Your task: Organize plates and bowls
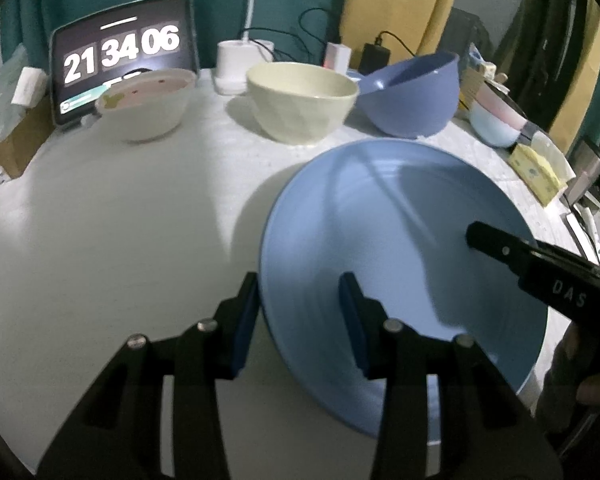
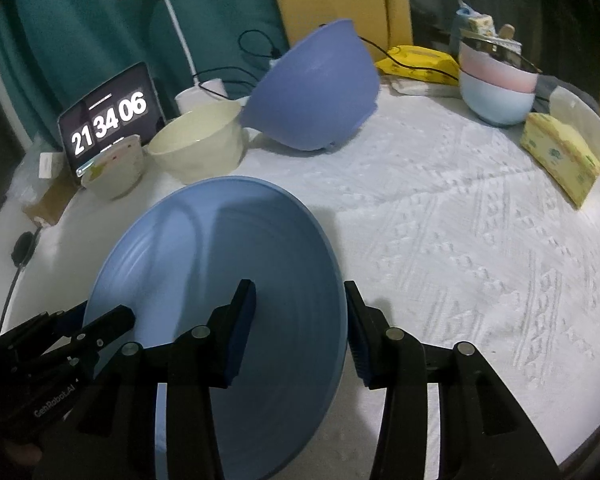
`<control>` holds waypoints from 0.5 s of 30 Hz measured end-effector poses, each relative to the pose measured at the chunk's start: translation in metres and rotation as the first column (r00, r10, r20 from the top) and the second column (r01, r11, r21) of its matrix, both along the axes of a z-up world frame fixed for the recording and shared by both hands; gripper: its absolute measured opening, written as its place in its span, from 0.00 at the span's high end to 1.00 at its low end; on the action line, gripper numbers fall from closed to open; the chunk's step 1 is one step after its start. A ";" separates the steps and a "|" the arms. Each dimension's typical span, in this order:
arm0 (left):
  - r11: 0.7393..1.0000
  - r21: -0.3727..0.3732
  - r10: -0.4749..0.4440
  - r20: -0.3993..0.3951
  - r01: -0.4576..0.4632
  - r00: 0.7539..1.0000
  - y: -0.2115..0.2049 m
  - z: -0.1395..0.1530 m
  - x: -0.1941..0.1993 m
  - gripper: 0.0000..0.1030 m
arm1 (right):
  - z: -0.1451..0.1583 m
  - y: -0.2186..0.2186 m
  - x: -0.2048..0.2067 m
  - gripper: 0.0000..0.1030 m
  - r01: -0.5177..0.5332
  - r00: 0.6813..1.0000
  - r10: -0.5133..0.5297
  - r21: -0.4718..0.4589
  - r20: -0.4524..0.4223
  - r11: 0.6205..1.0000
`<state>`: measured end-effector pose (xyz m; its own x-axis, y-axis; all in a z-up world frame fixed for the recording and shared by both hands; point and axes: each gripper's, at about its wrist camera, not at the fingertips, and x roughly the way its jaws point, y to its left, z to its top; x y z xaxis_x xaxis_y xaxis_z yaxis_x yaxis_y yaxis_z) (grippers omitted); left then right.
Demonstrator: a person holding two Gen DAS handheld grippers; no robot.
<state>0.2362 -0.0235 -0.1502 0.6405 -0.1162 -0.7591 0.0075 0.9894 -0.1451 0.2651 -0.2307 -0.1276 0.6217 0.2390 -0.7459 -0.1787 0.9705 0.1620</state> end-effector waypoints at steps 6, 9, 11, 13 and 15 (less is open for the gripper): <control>0.999 -0.013 0.037 0.007 -0.037 0.999 0.023 0.000 -0.004 0.60 | 0.003 0.024 0.003 0.55 -0.036 0.999 0.037 -0.013 0.002 0.999; 0.998 -0.019 0.057 0.005 -0.057 0.998 0.034 -0.001 -0.005 0.60 | 0.005 0.037 0.004 0.55 -0.060 0.998 0.060 -0.020 0.000 0.998; 0.997 -0.022 0.069 0.003 -0.069 0.998 0.042 -0.002 -0.005 0.60 | 0.004 0.046 0.006 0.55 -0.073 0.997 0.073 -0.025 -0.003 0.997; 0.996 -0.027 0.081 0.002 -0.081 0.997 0.050 -0.002 -0.007 0.60 | 0.003 0.056 0.008 0.55 -0.087 0.996 0.087 -0.028 -0.008 0.996; 0.995 -0.028 0.097 0.000 -0.097 0.995 0.061 -0.003 -0.008 0.60 | 0.003 0.064 0.009 0.55 -0.099 0.995 0.098 -0.028 -0.012 0.995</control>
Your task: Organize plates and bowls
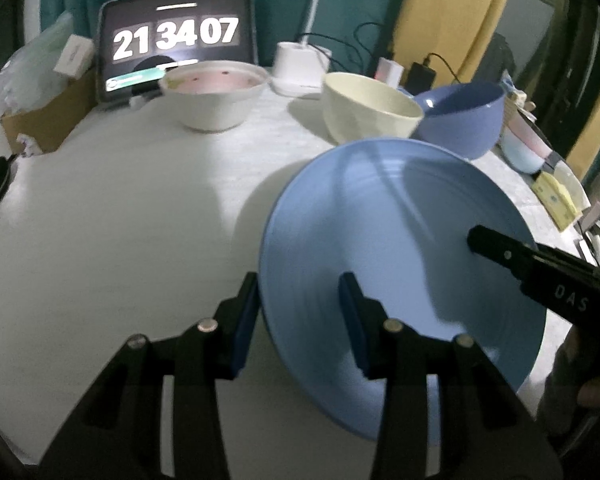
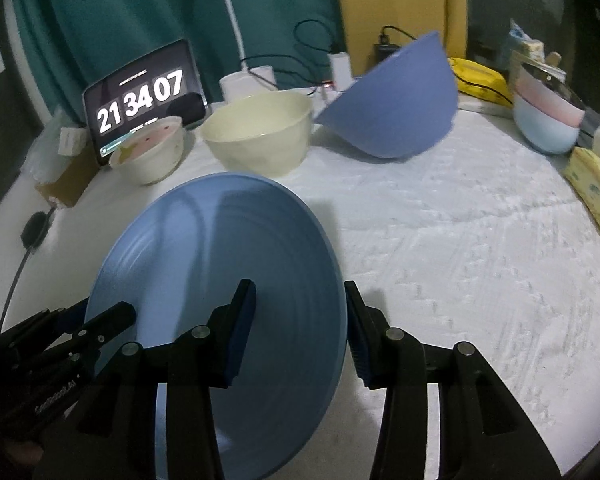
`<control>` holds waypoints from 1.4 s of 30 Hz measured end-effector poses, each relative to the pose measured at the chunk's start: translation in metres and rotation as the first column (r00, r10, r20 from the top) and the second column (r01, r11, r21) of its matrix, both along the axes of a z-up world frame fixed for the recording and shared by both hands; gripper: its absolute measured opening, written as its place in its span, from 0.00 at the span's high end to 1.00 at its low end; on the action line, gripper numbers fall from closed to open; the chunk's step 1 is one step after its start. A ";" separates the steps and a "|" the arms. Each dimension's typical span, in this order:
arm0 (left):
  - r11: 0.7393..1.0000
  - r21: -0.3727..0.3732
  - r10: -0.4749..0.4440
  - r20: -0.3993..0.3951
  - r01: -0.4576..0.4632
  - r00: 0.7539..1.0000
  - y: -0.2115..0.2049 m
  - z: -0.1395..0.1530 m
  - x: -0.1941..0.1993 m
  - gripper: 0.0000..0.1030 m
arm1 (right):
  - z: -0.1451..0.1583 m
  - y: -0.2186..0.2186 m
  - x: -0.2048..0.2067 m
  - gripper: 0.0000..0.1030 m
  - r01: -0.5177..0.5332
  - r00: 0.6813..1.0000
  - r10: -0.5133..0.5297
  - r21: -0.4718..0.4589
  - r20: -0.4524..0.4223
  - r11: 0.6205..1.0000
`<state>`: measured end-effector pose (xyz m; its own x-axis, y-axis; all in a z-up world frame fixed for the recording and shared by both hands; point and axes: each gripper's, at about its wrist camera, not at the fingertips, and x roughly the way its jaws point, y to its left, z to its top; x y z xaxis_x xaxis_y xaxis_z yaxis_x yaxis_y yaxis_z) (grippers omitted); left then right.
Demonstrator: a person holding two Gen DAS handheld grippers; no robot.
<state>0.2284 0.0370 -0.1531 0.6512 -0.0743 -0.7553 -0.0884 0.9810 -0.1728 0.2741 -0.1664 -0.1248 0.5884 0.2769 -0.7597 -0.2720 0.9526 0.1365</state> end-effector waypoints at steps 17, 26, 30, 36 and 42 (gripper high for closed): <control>0.995 -0.004 0.100 -0.011 -0.100 0.995 0.058 -0.008 -0.004 0.60 | -0.009 0.067 0.015 0.55 -0.107 0.993 0.106 -0.005 -0.045 0.994; 0.995 0.033 0.091 0.003 -0.091 0.996 0.055 -0.007 -0.002 0.59 | -0.018 0.070 0.022 0.54 -0.099 0.992 0.098 -0.007 -0.086 0.995; 0.994 0.027 0.107 -0.022 -0.106 0.994 0.057 -0.009 0.000 0.58 | -0.017 0.069 0.019 0.53 -0.103 0.991 0.102 -0.003 -0.083 0.995; 0.986 0.033 0.164 0.004 -0.164 0.986 0.062 0.000 -0.007 0.58 | -0.014 0.057 0.017 0.53 -0.083 0.994 0.084 0.011 -0.074 0.996; 0.982 0.060 0.176 0.067 -0.180 0.982 0.055 0.018 -0.014 0.57 | -0.008 0.042 0.012 0.53 -0.065 0.996 0.066 0.027 -0.052 0.998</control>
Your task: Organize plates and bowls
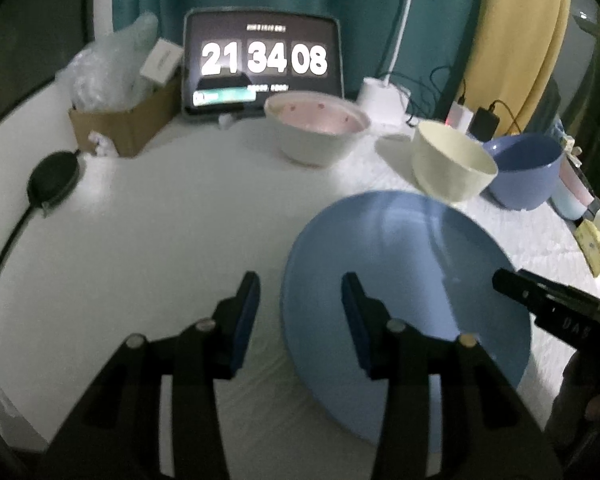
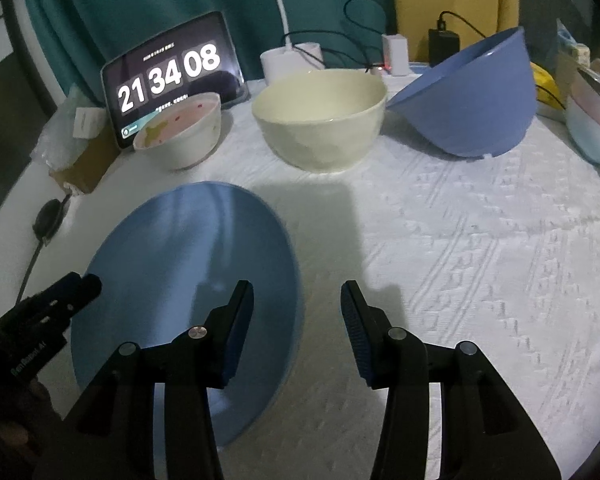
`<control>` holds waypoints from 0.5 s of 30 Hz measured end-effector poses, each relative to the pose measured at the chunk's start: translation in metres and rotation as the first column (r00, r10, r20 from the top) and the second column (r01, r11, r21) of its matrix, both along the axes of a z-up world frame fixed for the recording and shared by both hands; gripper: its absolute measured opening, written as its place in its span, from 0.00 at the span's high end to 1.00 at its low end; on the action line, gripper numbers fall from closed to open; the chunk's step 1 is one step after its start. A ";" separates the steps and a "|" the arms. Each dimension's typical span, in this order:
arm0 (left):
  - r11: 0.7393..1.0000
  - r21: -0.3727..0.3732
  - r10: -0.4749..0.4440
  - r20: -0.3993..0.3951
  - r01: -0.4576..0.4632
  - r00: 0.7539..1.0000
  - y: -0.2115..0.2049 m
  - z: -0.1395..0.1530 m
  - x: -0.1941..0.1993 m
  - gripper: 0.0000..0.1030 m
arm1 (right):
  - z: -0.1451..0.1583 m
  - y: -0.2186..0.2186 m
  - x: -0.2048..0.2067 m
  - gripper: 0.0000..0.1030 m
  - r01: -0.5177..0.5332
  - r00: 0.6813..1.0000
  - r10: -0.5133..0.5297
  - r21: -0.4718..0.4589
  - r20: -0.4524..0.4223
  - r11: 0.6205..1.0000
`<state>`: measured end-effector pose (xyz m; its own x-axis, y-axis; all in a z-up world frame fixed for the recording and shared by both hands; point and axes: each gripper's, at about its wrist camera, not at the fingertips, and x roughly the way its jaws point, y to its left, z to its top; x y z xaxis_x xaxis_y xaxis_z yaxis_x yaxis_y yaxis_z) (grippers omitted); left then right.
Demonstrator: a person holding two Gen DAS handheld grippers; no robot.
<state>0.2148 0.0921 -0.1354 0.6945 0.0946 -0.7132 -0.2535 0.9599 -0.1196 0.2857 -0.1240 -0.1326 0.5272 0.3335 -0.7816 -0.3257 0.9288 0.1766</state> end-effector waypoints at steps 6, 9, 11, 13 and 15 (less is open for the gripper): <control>0.999 0.017 -0.042 0.046 0.042 0.998 -0.021 0.017 0.000 0.57 | 0.004 -0.017 -0.006 0.53 0.021 1.000 -0.021 0.008 0.023 1.000; 0.997 0.023 -0.068 0.035 0.067 0.997 -0.036 0.018 0.005 0.57 | 0.005 -0.027 -0.008 0.52 0.003 1.000 -0.004 0.037 0.019 0.999; 0.996 0.029 -0.079 0.031 0.078 0.996 -0.046 0.019 0.007 0.57 | 0.006 -0.031 -0.011 0.51 -0.014 1.000 0.013 0.041 0.027 0.999; 0.996 0.038 -0.086 0.033 0.085 0.996 -0.055 0.021 0.008 0.57 | 0.009 -0.033 -0.014 0.51 -0.027 0.999 0.026 0.047 0.036 0.999; 0.995 0.051 -0.092 0.035 0.090 0.995 -0.064 0.024 0.010 0.57 | 0.012 -0.037 -0.016 0.51 -0.034 0.998 0.031 0.054 0.049 0.998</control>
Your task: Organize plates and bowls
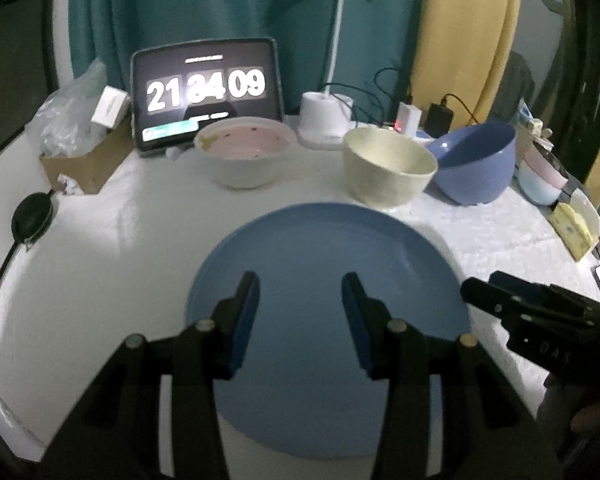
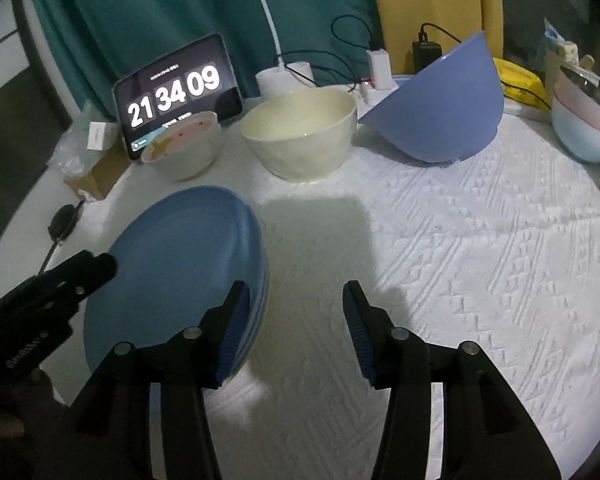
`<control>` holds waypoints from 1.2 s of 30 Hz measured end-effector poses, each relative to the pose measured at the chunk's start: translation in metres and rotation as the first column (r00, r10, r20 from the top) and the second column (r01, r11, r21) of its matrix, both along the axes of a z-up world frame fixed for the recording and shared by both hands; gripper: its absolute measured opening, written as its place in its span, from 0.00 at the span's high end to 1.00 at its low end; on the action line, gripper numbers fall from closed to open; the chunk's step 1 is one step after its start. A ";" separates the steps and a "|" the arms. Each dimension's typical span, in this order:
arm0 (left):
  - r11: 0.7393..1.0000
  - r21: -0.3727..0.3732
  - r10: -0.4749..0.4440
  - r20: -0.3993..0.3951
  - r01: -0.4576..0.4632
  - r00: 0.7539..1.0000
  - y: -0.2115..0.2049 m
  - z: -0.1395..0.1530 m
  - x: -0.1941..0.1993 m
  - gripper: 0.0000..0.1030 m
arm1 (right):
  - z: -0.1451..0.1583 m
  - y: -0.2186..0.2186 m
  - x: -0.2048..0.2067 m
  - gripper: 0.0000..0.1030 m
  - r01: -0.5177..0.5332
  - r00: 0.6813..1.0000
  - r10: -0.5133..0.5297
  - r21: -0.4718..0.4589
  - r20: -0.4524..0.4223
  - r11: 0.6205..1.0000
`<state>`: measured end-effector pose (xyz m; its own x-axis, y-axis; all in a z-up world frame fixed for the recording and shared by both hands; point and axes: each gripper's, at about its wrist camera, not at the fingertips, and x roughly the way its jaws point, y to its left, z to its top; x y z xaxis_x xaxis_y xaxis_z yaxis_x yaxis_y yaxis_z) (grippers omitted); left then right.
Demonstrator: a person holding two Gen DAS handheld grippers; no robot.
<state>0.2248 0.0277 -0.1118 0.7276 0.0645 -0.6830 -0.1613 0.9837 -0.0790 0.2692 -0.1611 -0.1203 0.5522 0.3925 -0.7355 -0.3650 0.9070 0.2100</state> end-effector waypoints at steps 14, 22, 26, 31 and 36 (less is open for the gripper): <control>0.998 0.045 -0.050 -0.021 0.051 0.999 -0.060 0.003 0.018 0.57 | 0.006 -0.061 0.014 0.51 0.057 0.998 -0.058 0.049 0.032 0.997; 0.994 0.054 -0.090 -0.042 0.092 0.995 -0.091 0.002 0.034 0.57 | 0.003 -0.094 0.024 0.51 0.094 0.995 -0.096 0.069 0.025 0.993; 0.993 0.036 -0.110 -0.054 0.112 0.992 -0.102 0.001 0.041 0.57 | 0.000 -0.107 0.029 0.51 0.115 0.993 -0.116 0.073 0.022 0.991; 0.992 0.042 -0.118 -0.052 0.120 0.992 -0.114 0.003 0.050 0.57 | -0.003 -0.122 0.033 0.51 0.133 0.991 -0.134 0.080 0.017 0.988; 0.991 0.054 -0.118 -0.038 0.120 0.992 -0.120 0.007 0.058 0.57 | -0.004 -0.132 0.036 0.51 0.146 0.989 -0.148 0.081 0.017 0.986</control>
<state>0.2832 -0.0924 -0.1051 0.7082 0.0180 -0.7058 -0.0450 0.9988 -0.0197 0.3057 -0.2930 -0.1241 0.6247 0.3620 -0.6918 -0.2343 0.9321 0.2762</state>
